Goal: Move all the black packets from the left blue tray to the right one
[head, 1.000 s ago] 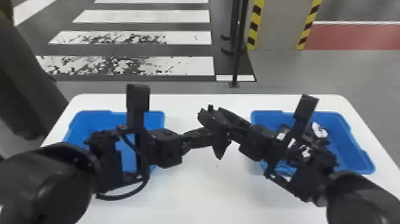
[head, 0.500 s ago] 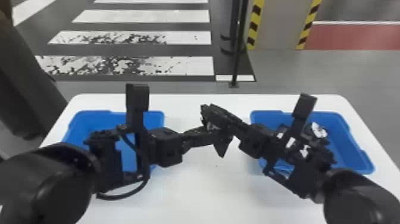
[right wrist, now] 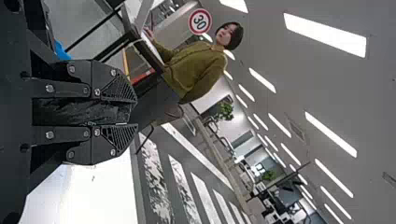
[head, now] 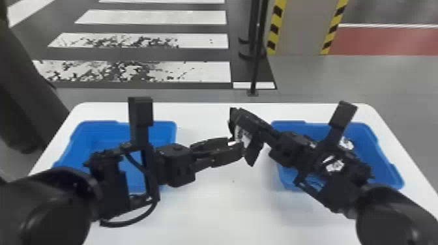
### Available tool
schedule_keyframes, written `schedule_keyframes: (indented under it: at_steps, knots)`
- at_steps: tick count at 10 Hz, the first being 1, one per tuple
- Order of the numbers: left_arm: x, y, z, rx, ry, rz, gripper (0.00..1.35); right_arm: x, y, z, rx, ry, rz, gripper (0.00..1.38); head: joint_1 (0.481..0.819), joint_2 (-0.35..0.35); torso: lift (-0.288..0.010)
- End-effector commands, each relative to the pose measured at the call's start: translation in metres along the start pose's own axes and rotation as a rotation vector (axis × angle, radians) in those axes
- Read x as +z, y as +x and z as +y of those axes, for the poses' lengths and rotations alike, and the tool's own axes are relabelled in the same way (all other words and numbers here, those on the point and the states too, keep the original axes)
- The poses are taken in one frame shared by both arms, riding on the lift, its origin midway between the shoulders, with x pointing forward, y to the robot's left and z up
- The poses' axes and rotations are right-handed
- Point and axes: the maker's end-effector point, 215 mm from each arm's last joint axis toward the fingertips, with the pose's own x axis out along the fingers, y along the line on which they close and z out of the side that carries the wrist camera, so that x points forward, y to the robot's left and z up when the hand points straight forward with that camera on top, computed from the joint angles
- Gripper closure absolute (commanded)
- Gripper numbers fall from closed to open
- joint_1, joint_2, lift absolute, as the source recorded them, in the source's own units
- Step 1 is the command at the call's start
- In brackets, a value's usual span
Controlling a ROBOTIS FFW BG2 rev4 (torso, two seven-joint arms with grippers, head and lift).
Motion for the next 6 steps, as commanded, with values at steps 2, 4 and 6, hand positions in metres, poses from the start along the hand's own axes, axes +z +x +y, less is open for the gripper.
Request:
schedule_keyframes:
  at_steps: [2,4,6]
  knots:
    - [0.000,-0.030,0.000,0.032,-0.028,-0.058,0.13,0.036,-0.018,-0.039,-0.084,-0.048,-0.069,1.28,0.695,-0.041,-0.140]
    - [0.004,-0.062,-0.005,0.058,-0.047,-0.152,0.12,0.061,-0.054,-0.120,-0.271,-0.117,-0.108,1.28,0.695,-0.064,-0.140]
    - [0.014,-0.094,0.004,0.093,-0.061,-0.251,0.12,0.074,-0.098,-0.198,-0.466,-0.163,-0.116,1.28,0.695,-0.133,-0.140]
